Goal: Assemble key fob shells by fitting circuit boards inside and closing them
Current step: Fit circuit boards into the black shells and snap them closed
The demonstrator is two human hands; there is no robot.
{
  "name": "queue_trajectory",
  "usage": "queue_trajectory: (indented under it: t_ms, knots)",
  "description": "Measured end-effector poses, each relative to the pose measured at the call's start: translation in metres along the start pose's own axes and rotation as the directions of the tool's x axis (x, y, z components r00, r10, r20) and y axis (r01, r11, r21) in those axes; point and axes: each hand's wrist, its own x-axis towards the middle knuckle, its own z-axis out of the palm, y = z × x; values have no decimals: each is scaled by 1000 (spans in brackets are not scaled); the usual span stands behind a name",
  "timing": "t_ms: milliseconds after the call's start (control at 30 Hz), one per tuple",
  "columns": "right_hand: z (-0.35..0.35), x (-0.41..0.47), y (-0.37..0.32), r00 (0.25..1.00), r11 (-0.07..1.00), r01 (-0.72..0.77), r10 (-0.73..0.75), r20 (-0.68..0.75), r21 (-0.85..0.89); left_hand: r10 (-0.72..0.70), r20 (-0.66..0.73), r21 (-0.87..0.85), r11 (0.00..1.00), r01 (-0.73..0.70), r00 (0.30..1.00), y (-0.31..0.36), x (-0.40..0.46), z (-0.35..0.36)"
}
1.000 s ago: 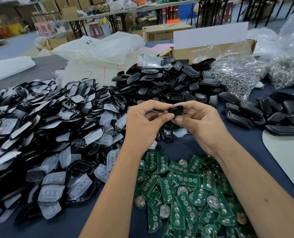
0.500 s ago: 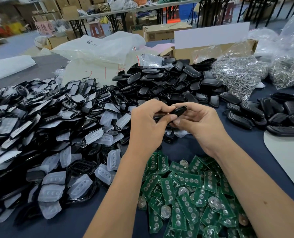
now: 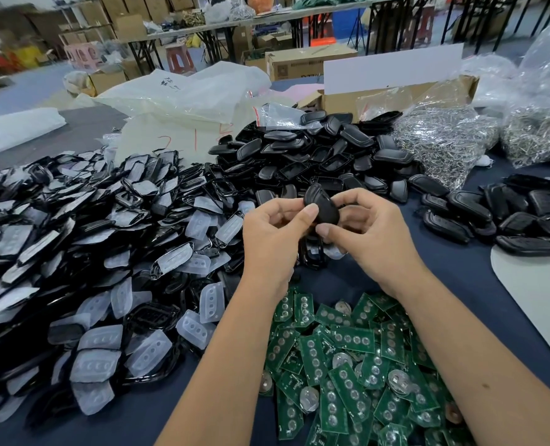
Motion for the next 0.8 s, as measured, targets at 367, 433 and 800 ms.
queue_trajectory:
  t_ms: [367, 433, 800]
  knots:
    - [0, 1, 1, 999, 999, 0, -1, -36, -38, 141, 71, 237, 959, -154, 987, -3, 1, -2]
    - [-3, 2, 0, 996, 992, 70, -75, -46, -106, 231, 132, 414, 871, -265, 964, -4, 4, -7]
    - [-5, 2, -6, 997, 985, 83, -81, -20, 153, 196, 198, 194, 953, -235, 960, 1, 6, -18]
